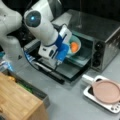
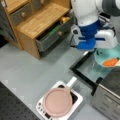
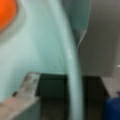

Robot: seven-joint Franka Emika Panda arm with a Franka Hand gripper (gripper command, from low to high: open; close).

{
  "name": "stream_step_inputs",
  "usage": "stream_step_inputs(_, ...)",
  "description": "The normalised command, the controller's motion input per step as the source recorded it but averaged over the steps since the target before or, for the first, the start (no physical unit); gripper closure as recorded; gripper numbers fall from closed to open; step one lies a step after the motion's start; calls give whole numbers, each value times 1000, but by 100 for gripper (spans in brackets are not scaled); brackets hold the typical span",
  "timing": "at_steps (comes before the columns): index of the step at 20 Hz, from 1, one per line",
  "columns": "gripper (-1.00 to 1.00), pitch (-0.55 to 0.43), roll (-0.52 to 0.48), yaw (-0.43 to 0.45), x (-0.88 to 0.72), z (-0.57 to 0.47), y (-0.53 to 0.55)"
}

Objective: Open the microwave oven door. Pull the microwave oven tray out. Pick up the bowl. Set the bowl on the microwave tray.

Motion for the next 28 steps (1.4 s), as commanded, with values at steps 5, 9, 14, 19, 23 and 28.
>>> stream_step_inputs(5, 100, -247, -16, -316, -212, -210, 357)
stream_step_inputs(9, 100, -217, 13, -287, -181, -219, 268)
stream_step_inputs(14, 100, -188, 56, -204, -101, -220, 73)
stream_step_inputs(19, 100, -164, 107, -142, -74, -258, -57)
stream_step_inputs(23, 100, -152, 150, -113, -115, -191, -17)
stream_step_inputs(28, 100, -157, 156, -121, -129, -172, 39)
